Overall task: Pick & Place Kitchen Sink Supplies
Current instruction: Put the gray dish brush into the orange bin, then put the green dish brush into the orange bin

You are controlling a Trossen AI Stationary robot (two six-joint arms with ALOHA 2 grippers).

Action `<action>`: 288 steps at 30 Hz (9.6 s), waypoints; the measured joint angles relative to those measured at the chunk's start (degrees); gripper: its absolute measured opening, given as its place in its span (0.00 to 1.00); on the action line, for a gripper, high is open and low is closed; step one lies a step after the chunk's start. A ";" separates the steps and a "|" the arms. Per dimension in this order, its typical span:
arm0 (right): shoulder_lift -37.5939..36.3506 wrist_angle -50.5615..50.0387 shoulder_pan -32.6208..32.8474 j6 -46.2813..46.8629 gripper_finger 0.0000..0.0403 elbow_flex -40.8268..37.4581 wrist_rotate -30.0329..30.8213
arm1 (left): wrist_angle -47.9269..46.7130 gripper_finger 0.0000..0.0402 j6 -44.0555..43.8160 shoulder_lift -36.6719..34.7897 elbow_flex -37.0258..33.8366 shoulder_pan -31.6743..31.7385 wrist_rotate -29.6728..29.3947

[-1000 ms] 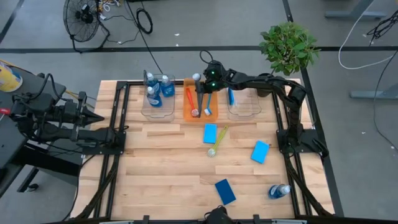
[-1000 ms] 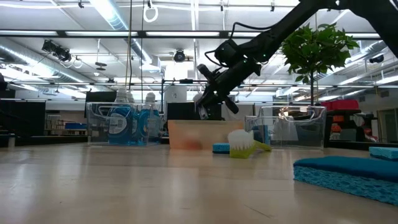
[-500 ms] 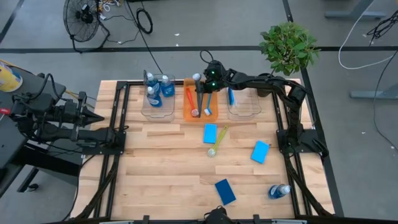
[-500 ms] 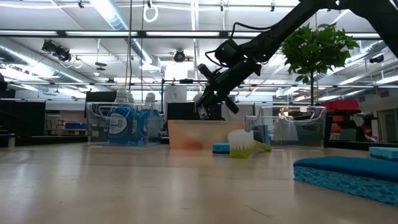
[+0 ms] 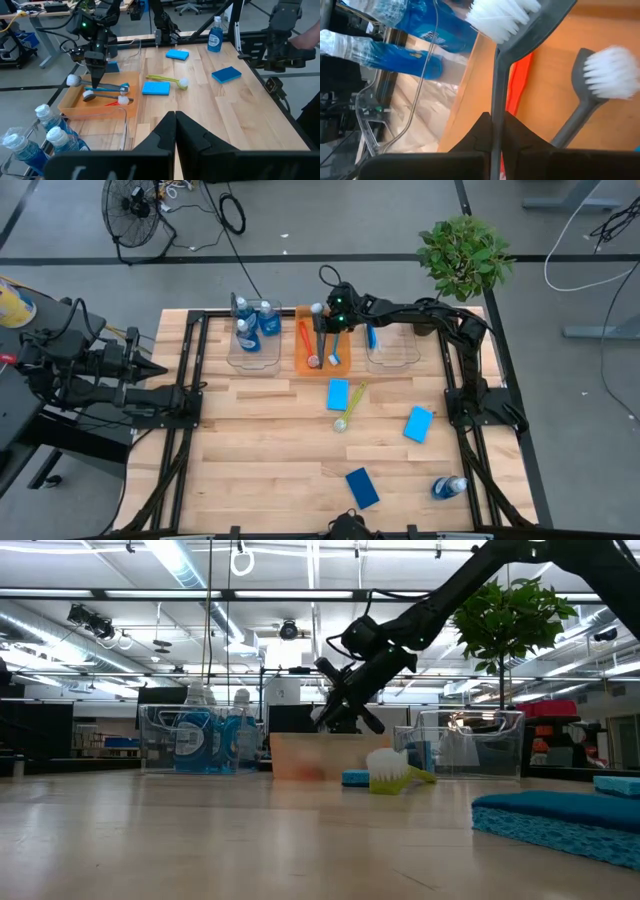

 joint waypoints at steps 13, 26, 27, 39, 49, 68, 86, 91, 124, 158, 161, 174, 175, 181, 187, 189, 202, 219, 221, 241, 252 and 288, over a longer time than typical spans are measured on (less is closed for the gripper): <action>-0.04 -0.01 -0.11 2.28 0.24 0.00 -4.34 | 0.02 0.03 -0.02 0.00 0.01 0.00 0.00; -0.09 1.34 -0.11 0.60 0.43 0.00 -4.29 | 0.24 0.03 -0.13 0.00 0.00 0.01 0.00; -0.11 1.47 -0.11 0.60 0.43 0.00 -4.28 | 0.48 0.03 -0.13 0.00 0.01 0.00 0.01; -0.15 1.86 -0.13 -3.02 0.44 0.00 -5.13 | 2.86 0.03 -0.13 0.00 0.00 -0.01 0.03; -4.05 1.70 1.85 -16.17 0.44 0.00 -15.77 | 2.84 0.03 -0.02 0.00 0.00 0.01 -0.32; -19.98 -13.71 15.65 -54.50 0.44 0.00 -4.68 | 1.87 0.01 0.02 0.00 0.00 -0.01 -0.46; -25.20 -44.64 26.82 -65.47 0.44 -0.91 13.76 | 1.49 0.03 -1.07 0.02 0.00 -0.01 0.61; -24.65 -44.59 27.63 -66.10 0.44 -1.01 12.09 | 1.49 0.05 -1.47 0.02 0.00 0.01 0.61; -22.60 -26.69 32.25 -86.91 0.44 -19.64 13.36 | 1.51 0.06 -1.55 0.04 0.01 -0.01 0.63; -22.60 -26.99 32.24 -86.48 0.44 -19.80 16.49 | 1.53 0.06 -1.55 0.02 0.00 -0.01 0.63; -22.60 -26.99 32.22 -86.48 0.44 -19.80 16.48 | 1.52 0.06 -1.56 0.02 0.01 0.00 0.63; -22.62 -26.97 32.07 -86.50 0.44 -19.80 16.32 | 1.52 0.06 -1.57 0.02 0.01 0.01 0.62; -22.62 -26.97 32.07 -86.50 0.44 -19.80 16.32 | 1.52 0.06 -1.56 0.02 0.00 0.00 0.63; -22.62 -26.82 31.61 -86.50 0.44 -19.80 16.30 | 1.51 0.06 -1.55 0.02 0.02 -0.01 0.63; -22.62 -26.44 30.46 -86.50 0.44 -19.80 16.30 | 1.52 0.06 -1.56 0.02 0.01 -0.01 0.63; -22.62 -26.36 30.17 -86.50 0.44 -19.80 16.28 | 1.51 0.06 -1.56 0.02 0.01 0.01 0.63; -22.67 -19.23 29.72 -87.52 0.44 -25.09 16.14 | 1.53 0.06 -1.55 -0.02 0.02 0.01 0.63; -18.07 -14.39 28.88 -91.20 0.44 -27.36 13.67 | 1.53 0.06 -1.55 -0.01 0.01 0.00 0.61; -17.55 -14.47 28.84 -91.42 0.44 -27.36 13.72 | 1.52 0.06 -1.57 -0.02 0.02 -0.01 0.63; -16.92 -14.14 27.46 -94.54 0.13 -27.36 10.11 | 1.53 0.06 -1.57 0.00 0.02 0.01 0.61; -15.81 -14.59 27.48 -92.11 0.10 -27.16 8.70 | 1.53 0.06 -1.55 0.00 0.02 0.01 0.61; -20.74 -26.48 21.47 -86.96 0.10 -3.24 19.45 | 1.53 0.06 -1.57 0.02 0.02 0.01 0.63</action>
